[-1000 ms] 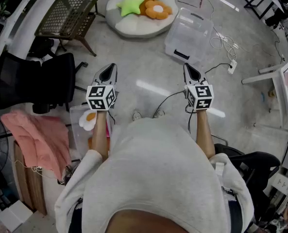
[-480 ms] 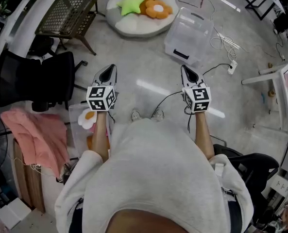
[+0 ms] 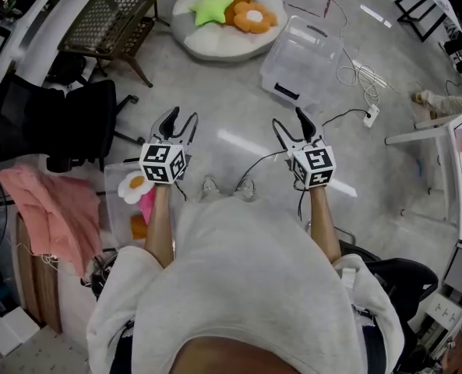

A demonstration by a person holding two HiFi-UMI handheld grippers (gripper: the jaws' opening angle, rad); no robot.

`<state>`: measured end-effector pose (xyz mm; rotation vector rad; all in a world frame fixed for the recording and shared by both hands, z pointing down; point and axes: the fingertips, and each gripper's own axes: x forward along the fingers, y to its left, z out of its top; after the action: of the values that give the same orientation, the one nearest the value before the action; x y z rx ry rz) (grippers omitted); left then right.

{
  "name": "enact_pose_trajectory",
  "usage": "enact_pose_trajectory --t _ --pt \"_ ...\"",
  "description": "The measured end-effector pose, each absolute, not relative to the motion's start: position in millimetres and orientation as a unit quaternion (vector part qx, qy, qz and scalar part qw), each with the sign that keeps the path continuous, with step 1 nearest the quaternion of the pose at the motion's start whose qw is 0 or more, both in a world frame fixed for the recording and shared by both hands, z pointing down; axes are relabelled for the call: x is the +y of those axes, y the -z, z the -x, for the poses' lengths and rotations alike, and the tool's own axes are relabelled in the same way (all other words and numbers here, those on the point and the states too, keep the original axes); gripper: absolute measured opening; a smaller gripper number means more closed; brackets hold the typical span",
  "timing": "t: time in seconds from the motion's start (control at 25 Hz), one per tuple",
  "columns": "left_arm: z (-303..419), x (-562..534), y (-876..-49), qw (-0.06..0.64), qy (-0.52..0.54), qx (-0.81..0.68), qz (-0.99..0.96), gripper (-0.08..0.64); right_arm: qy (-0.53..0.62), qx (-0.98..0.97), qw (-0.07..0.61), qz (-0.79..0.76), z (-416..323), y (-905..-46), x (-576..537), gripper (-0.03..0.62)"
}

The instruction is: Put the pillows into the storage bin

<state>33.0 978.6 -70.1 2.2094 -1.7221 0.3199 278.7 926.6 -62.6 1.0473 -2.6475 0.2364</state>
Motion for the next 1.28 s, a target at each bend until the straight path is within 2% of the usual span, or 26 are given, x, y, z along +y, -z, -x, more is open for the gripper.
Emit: enact_pose_trajectory --t 0.32,0.64,0.88,1.28 --pt "-50.7 975.6 52.6 0.175 -0.121 -0.606 -0.766 0.193 -0.088 -0.917 0.148 -0.360 -294.8 50.1 915.3 0.259" --pt "-37.9 923.1 45.1 0.171 -0.124 -0.604 -0.768 0.193 -0.086 -0.914 0.157 -0.365 -280.9 42.0 865.1 0.258" --pt "-14.7 845.2 34.7 0.171 -0.115 -0.598 -0.775 0.193 -0.088 -0.907 0.165 -0.378 -260.3 33.4 794.6 0.258" --pt "62.0 696.8 40.3 0.176 -0.106 -0.582 -0.787 0.193 -0.090 -0.898 0.174 -0.395 -184.6 41.8 656.0 0.256"
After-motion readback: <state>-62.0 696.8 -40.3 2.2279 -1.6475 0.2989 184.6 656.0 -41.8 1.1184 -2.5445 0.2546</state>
